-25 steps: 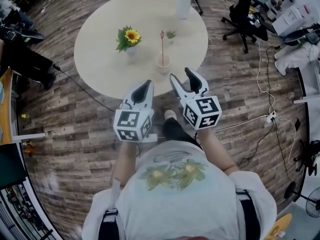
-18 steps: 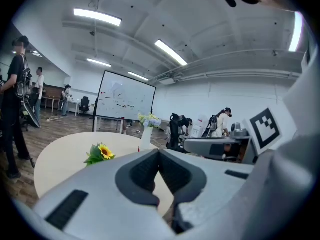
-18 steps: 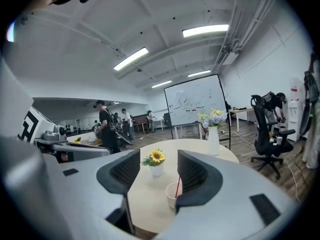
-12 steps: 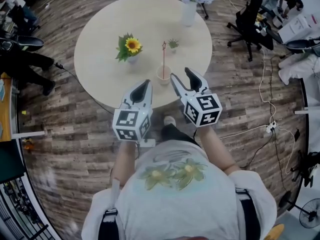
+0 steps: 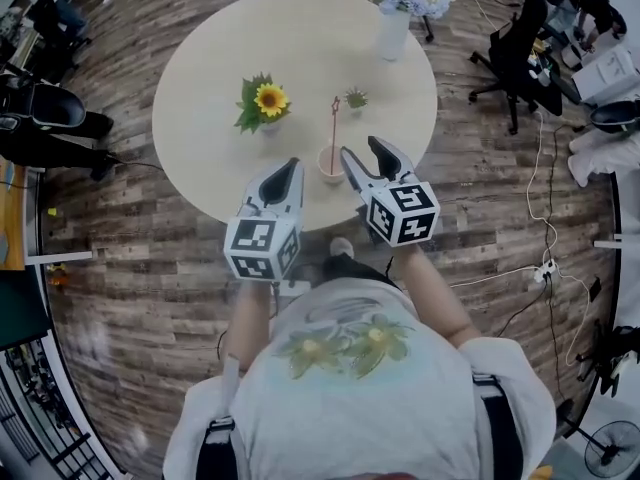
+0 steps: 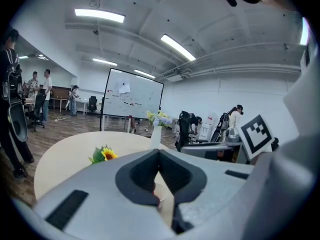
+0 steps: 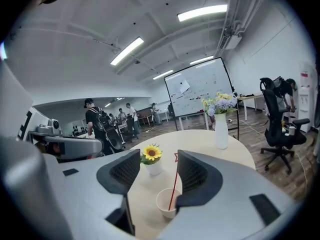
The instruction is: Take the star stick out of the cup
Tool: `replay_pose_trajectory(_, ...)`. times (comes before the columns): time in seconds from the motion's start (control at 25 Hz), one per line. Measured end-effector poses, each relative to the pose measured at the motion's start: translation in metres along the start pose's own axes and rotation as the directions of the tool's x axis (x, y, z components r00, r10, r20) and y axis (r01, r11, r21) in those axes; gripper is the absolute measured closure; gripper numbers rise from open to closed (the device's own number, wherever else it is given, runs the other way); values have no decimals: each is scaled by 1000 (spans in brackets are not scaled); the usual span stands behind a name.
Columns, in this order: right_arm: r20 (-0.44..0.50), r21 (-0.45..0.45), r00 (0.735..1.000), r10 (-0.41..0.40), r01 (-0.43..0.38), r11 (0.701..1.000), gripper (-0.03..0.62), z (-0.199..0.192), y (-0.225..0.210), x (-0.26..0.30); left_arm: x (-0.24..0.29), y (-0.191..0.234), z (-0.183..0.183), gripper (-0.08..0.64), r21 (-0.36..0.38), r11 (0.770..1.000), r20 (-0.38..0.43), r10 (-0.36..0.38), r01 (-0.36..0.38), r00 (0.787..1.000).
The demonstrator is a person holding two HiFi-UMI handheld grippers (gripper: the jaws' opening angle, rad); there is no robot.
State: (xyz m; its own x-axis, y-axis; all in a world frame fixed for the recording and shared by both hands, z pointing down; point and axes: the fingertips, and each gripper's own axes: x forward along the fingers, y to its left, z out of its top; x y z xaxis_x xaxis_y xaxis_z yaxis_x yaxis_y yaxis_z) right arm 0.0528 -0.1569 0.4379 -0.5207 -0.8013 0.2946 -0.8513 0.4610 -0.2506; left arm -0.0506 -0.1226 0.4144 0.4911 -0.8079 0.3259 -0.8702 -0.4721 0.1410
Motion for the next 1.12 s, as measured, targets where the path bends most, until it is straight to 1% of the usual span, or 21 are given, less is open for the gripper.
replay_pose_trajectory(0.36, -66, 24, 997, 50, -48, 999, 365, -10, -22, 40, 27, 18, -2, 558, -28, 998, -19, 48, -49, 999)
replay_pose_trajectory(0.64, -125, 39, 987, 101, -97, 995, 365, -20, -33, 67, 42, 28, -9, 557, -59, 994, -35, 86, -88, 996)
replay_pose_trajectory(0.92, -164, 49, 979, 123, -117, 992, 365, -29, -45, 95, 54, 32, -13, 557, -77, 991, -53, 107, -111, 993)
replay_pose_trajectory(1.12, -209, 72, 967, 143, -131, 989, 365, -42, -52, 119, 61, 33, -15, 557, -78, 990, -63, 114, -118, 992)
